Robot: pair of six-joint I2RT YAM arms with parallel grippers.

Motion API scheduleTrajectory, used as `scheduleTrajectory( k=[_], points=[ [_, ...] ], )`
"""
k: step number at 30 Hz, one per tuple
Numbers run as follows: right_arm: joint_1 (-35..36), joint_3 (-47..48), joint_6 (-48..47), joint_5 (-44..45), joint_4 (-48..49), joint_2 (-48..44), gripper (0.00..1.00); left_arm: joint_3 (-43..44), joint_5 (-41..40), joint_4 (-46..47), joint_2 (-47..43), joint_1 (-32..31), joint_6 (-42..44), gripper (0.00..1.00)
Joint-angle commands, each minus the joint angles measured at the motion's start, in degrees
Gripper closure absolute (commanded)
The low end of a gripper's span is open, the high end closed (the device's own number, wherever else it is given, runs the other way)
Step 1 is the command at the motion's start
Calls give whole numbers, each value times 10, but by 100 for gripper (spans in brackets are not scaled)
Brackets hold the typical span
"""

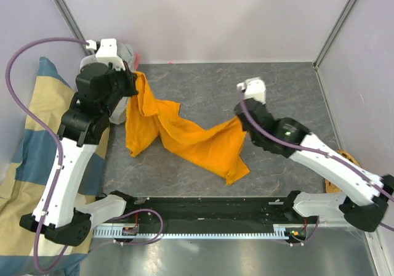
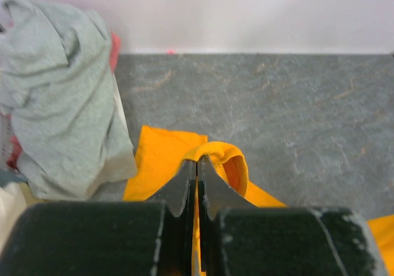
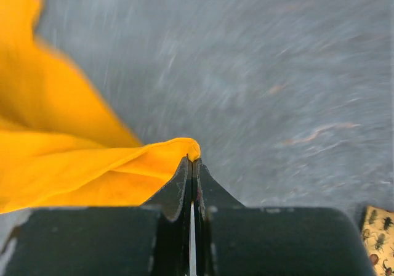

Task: Fold and stack the t-shirts
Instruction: Flatten the tshirt out

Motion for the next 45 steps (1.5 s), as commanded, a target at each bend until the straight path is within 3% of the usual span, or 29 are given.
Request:
scheduleTrajectory(
  k=[1,7,12,18,25,28,31,33,36,40,45],
  points=[
    [-17,82,27,174,-37,-56,100,124,-43,35,42,11,51,98],
    [-20,163,-1,211,-41,-90,100,229,-47,3,65,15,56,98],
    [-19,210,-19,206,-63,-105,100,266,-50,-23,51,15,63,98],
    [-19,310,-71,243,-58,-54,100,318,-46,-38,64,15,67,98],
    [-20,387,-247,296,139,10,100,356,-17,-9,107,15,66,98],
    [-18,434,-284,292,147,38,100,387,13,-17,135,15,57,98],
    [-19,469,-204,241,31,40,100,361,65,-42,117,15,18,98],
    [-19,465,-122,195,-66,29,100,288,131,-47,66,15,-4,98],
    [-20,415,-43,28,-141,-18,100,192,195,-60,-16,15,-41,98],
    [-19,341,13,-85,-161,-80,100,165,238,-118,-90,13,-59,98],
    [-19,322,58,-135,-180,-129,100,161,246,-145,-152,13,-102,98]
  ],
)
